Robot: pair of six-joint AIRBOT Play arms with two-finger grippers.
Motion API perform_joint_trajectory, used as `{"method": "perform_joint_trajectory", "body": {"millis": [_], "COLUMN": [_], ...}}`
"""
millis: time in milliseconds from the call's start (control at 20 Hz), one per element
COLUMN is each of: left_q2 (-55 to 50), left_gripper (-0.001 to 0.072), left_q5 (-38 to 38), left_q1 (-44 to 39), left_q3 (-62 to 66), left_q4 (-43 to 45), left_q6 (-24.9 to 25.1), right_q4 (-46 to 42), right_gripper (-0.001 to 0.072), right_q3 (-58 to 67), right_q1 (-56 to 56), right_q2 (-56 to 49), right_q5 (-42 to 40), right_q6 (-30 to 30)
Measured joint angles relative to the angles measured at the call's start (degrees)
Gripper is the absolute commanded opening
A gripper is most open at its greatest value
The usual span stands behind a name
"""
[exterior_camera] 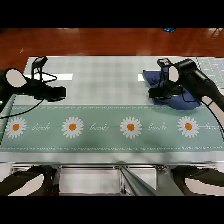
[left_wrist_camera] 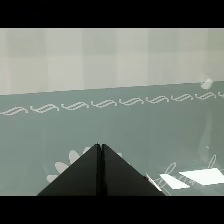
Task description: Fold the shirts.
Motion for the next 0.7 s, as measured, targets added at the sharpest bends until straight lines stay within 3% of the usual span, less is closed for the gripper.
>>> {"method": "perform_joint_trajectory", "body": {"millis": [700], "left_q2": [0.0], "left_gripper": [0.0019], "left_q5": [1.25], "left_q1": [0.0], "left_q3": [0.0], "left_q4": [0.0], "left_q6": [0.0], "right_q4": [-0.02], "right_gripper": [0.0025], "right_q3": [0.0], "right_q1": [0.0], "right_q2": [0.0], "right_q5": [-0.04], "right_q6": [0.0]}}
